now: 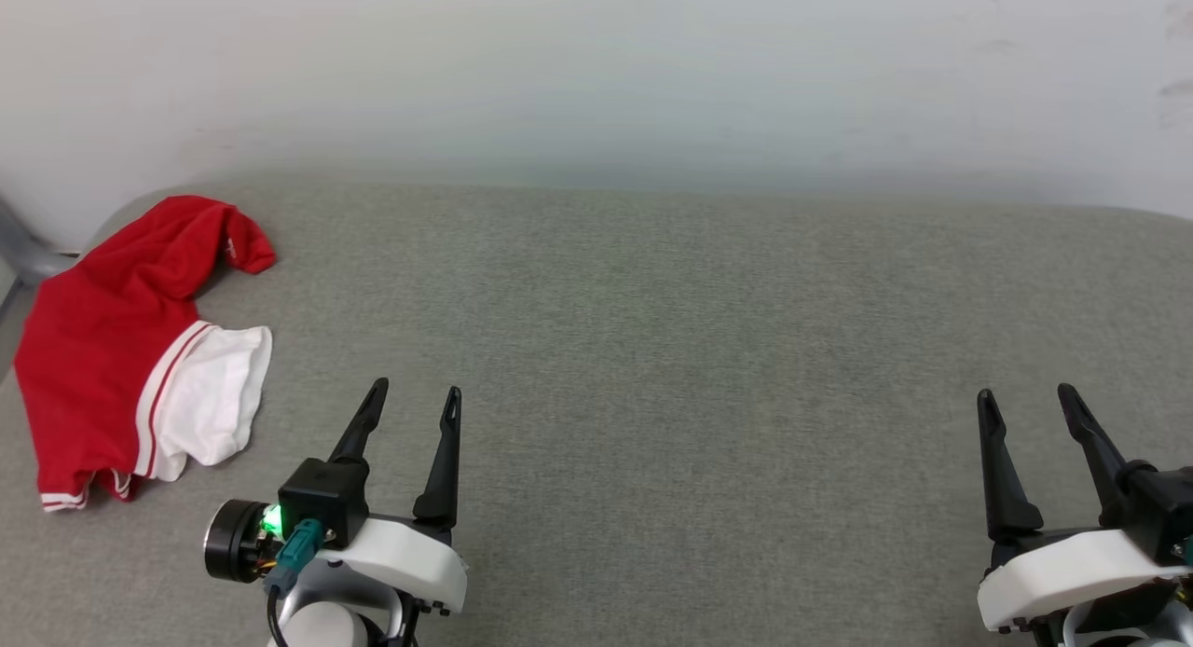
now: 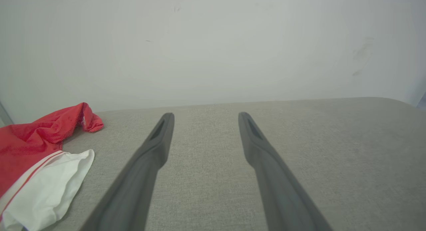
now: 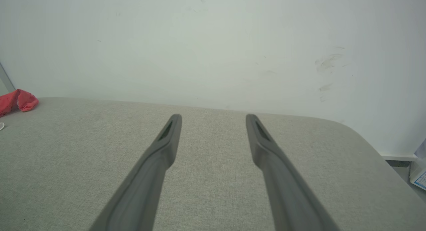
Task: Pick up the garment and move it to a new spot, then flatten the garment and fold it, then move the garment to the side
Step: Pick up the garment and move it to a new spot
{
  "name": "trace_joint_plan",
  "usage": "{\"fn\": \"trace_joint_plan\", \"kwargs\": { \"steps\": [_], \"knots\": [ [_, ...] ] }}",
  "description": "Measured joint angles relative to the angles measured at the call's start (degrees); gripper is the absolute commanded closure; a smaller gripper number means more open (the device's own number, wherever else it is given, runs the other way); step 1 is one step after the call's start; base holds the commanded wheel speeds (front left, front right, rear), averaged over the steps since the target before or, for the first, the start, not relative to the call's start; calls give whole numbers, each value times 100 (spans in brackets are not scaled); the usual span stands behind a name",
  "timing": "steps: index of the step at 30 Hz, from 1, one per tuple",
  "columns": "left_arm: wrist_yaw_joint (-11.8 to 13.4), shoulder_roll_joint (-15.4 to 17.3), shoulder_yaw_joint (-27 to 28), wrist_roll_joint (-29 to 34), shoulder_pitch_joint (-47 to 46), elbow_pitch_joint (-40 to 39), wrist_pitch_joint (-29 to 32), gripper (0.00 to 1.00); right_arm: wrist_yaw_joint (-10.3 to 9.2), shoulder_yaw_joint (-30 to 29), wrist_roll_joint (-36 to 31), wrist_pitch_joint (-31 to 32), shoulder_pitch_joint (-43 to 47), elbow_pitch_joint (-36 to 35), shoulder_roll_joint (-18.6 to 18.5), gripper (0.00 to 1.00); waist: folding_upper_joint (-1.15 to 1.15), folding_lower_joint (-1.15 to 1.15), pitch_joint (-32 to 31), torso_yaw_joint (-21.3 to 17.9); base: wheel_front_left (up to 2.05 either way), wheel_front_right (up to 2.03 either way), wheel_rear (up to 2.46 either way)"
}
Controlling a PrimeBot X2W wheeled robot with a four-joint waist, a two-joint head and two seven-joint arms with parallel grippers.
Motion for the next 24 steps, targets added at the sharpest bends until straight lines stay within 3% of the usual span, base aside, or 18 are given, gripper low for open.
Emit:
{"fn": "trace_joint_plan", "kwargs": {
  "steps": [8, 24],
  "knots": [
    [-40, -73, 223, -116, -40, 15, 0, 0, 0, 110, -9, -49, -9, -33, 1, 0, 0, 0, -11, 387, 0, 0, 0],
    [-21, -108, 657, -49, -31, -10, 0, 0, 8, 598, -225, 12, -63, -225, 4, 0, 0, 0, -8, 1584, 0, 0, 0]
  ]
}}
